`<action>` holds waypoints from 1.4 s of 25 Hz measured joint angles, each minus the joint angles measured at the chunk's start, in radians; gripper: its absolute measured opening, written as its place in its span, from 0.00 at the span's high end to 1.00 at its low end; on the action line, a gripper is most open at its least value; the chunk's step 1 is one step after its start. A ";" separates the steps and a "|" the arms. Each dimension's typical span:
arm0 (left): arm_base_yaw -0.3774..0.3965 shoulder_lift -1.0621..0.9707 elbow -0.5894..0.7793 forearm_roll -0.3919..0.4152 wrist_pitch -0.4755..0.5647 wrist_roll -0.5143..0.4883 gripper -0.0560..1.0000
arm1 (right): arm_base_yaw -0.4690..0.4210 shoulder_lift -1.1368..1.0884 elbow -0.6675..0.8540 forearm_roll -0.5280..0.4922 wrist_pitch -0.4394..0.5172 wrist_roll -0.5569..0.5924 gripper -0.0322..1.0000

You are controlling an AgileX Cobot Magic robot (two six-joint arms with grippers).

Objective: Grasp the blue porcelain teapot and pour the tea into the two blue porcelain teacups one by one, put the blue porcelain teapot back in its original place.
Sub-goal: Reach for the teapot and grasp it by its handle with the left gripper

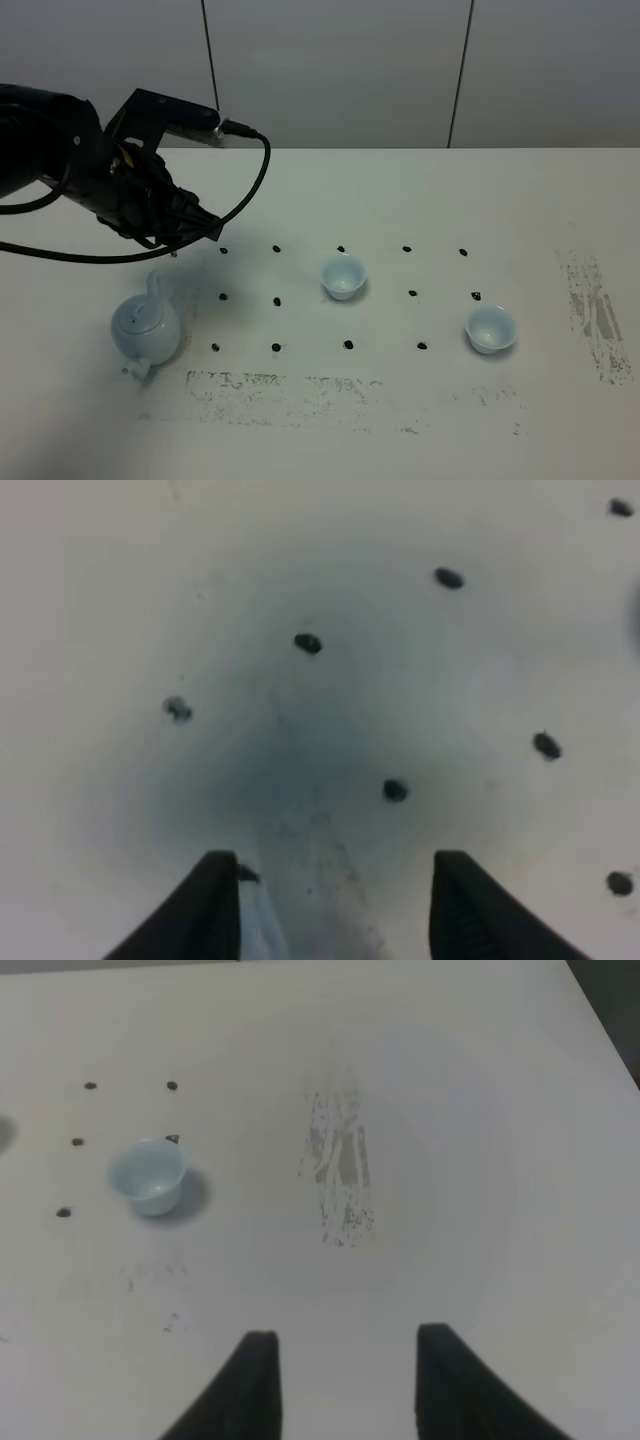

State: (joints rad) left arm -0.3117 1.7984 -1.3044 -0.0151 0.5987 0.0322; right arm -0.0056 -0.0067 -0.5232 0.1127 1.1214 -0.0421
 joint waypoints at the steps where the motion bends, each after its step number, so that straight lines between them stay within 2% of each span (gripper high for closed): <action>1: -0.004 0.006 0.007 0.025 -0.002 -0.032 0.51 | 0.000 0.000 0.000 0.000 0.000 0.000 0.67; 5: -0.013 0.010 0.072 0.067 -0.071 -0.085 0.51 | 0.000 0.000 0.000 0.000 0.000 0.000 0.67; 12: -0.013 0.013 0.146 0.075 -0.165 -0.090 0.51 | 0.000 0.000 0.000 0.000 0.000 0.000 0.68; 35: 0.050 0.082 0.150 0.244 -0.165 -0.105 0.51 | 0.000 0.000 0.000 0.000 -0.003 0.000 0.73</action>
State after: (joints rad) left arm -0.2622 1.8804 -1.1542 0.2287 0.4341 -0.0723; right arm -0.0056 -0.0070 -0.5232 0.1127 1.1181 -0.0417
